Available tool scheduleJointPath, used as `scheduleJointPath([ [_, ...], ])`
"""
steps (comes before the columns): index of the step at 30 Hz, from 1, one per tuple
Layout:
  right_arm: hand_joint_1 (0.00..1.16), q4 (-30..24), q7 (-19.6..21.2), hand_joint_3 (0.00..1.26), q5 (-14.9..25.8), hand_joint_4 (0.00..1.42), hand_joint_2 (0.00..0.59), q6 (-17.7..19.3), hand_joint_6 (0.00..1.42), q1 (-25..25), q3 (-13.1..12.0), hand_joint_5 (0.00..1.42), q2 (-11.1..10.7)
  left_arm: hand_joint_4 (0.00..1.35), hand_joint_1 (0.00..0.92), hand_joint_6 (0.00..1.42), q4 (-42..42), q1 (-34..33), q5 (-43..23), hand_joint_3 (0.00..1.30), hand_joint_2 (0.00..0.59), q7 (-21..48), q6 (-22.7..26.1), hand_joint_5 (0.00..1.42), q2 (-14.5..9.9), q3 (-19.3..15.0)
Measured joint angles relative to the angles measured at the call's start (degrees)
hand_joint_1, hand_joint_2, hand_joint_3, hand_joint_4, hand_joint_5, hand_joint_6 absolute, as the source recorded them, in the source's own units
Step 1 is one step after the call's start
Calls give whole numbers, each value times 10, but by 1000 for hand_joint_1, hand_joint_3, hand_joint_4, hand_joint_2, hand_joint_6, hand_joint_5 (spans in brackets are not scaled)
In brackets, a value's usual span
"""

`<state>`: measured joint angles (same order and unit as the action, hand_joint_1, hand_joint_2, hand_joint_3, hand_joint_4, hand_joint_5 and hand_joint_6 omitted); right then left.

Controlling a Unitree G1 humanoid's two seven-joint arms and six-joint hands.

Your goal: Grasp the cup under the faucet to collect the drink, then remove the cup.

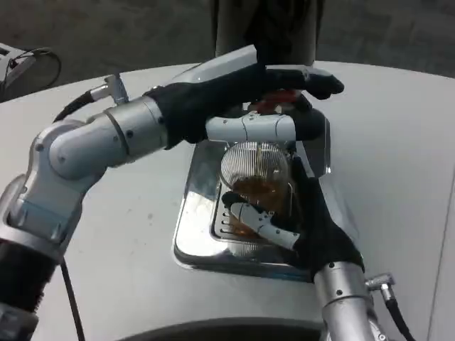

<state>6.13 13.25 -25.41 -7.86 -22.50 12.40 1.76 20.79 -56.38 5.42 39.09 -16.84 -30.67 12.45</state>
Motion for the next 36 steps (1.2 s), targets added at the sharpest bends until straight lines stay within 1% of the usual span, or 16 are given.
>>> scheduleJointPath([
  [3,629,4,1,0,-1,34,221,-4,0,0,1,120,2,187,0,128,-1,0,0,228,0,1,0,250,-2,0],
  [5,629,4,7,0,-4,34,221,-7,0,0,3,120,8,189,0,128,-2,0,0,228,0,1,0,250,-2,0],
  [10,617,6,11,0,-5,70,229,-8,0,0,4,122,12,193,0,128,-2,0,0,230,0,1,1,250,-2,0],
  [20,615,16,22,0,-12,96,236,-12,18,-9,7,124,23,207,0,128,-1,0,1,240,0,1,0,250,-5,0],
  [25,624,24,40,86,-16,140,243,-12,38,-11,11,143,30,208,0,128,-2,1,1,245,0,2,1,250,-7,0],
  [31,656,29,57,192,-17,190,250,-11,66,-11,12,178,44,215,0,128,-10,4,0,249,0,2,5,252,-10,-1],
  [36,670,31,72,231,-16,223,255,-6,93,-8,13,237,49,217,0,128,-15,6,0,251,0,2,8,260,-12,-2],
])
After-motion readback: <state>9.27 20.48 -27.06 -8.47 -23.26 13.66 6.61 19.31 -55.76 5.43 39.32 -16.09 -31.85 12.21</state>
